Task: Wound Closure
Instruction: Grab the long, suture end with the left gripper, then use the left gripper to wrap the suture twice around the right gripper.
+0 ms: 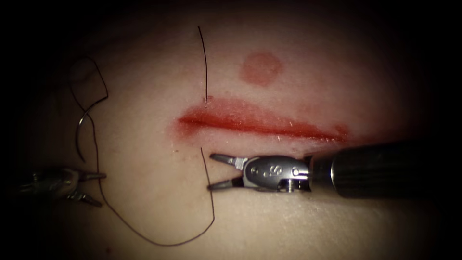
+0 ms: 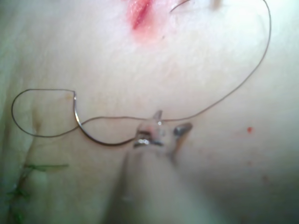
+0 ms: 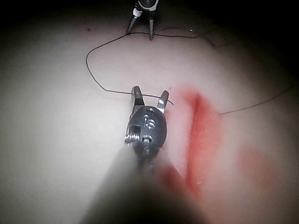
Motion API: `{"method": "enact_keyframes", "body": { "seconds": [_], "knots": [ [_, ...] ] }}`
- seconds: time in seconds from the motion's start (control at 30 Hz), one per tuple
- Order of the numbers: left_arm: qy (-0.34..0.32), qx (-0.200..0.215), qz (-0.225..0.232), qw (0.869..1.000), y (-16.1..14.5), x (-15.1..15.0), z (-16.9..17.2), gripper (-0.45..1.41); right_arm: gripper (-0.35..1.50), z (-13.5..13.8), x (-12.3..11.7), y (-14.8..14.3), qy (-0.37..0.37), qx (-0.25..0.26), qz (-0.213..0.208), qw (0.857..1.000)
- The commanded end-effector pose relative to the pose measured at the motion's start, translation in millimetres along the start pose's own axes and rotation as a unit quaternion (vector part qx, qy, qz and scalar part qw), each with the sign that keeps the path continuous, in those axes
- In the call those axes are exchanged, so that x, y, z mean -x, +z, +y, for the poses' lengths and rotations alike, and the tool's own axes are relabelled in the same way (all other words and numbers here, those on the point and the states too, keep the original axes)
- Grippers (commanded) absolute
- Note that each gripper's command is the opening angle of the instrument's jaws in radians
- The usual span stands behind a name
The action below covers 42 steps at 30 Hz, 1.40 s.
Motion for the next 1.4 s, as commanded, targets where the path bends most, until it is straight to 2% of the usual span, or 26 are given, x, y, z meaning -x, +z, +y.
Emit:
{"method": "enact_keyframes", "body": {
  "seconds": [0.03,0.07,0.17,0.2,0.37,0.43,0.53,0.8,0.87,0.9,1.07,1.1,1.13,1.17,1.23,1.4],
  "knots": [
    [0.002,0.000,0.001,1.000,1.3,0.4,-0.2,0.48,0.83,-0.5,0.4,0.7,0.001,-0.001,0.001,1.000],
    [0.004,0.001,-0.004,1.000,1.7,0.7,-0.3,0.43,0.83,-0.5,0.4,0.7,0.001,-0.002,0.001,1.000],
    [0.010,0.007,-0.019,1.000,2.2,1.6,-0.8,-0.24,0.83,-0.6,0.3,0.7,0.001,-0.002,0.001,1.000],
    [0.011,0.002,-0.021,1.000,1.9,1.9,-1.1,-0.35,0.83,-0.6,0.3,0.6,0.001,-0.002,0.001,1.000],
    [0.014,-0.025,-0.036,0.999,0.5,1.8,-2.8,-0.35,0.83,-0.6,0.3,0.7,0.001,-0.002,0.001,1.000],
    [0.016,-0.056,-0.041,0.997,-0.8,1.1,-3.6,-0.35,0.83,-0.6,0.3,0.7,0.001,-0.002,0.001,1.000],
    [0.015,-0.080,-0.009,0.997,-2.4,-0.9,-3.7,-0.35,0.83,-0.6,0.2,0.7,0.001,-0.002,0.001,1.000],
    [0.030,-0.147,0.071,0.986,-6.9,-9.4,-3.1,-0.35,0.73,1.0,-0.4,0.3,0.009,0.008,0.002,1.000],
    [0.040,-0.151,0.089,0.984,-7.8,-11.7,-2.8,-0.35,0.71,1.7,-0.6,0.1,0.013,0.016,0.007,1.000],
    [0.043,-0.150,0.111,0.981,-8.4,-13.8,-2.6,-0.35,0.71,2.4,-0.6,0.0,0.016,0.024,0.012,1.000],
    [0.049,-0.146,0.160,0.975,-9.3,-17.7,-2.8,-0.35,0.80,4.2,-0.1,0.9,0.024,0.045,0.019,0.999],
    [0.046,-0.146,0.180,0.972,-9.5,-18.9,-3.3,-0.35,0.76,4.6,0.2,1.6,0.024,0.044,0.020,0.999],
    [0.045,-0.146,0.187,0.970,-9.6,-19.3,-3.6,-0.35,0.59,4.7,0.3,2.3,0.024,0.037,0.025,0.999],
    [0.043,-0.148,0.198,0.968,-9.8,-19.7,-4.1,-0.35,0.33,4.6,0.4,2.8,0.023,0.027,0.030,0.999],
    [0.039,-0.158,0.215,0.963,-10.1,-20.2,-4.9,-0.35,-0.35,4.5,0.7,3.9,0.020,0.009,0.031,0.999],
    [0.031,-0.174,0.276,0.945,-11.5,-20.8,-7.6,-0.35,-0.35,4.0,2.0,5.7,0.009,-0.013,0.025,1.000]
  ]
}}
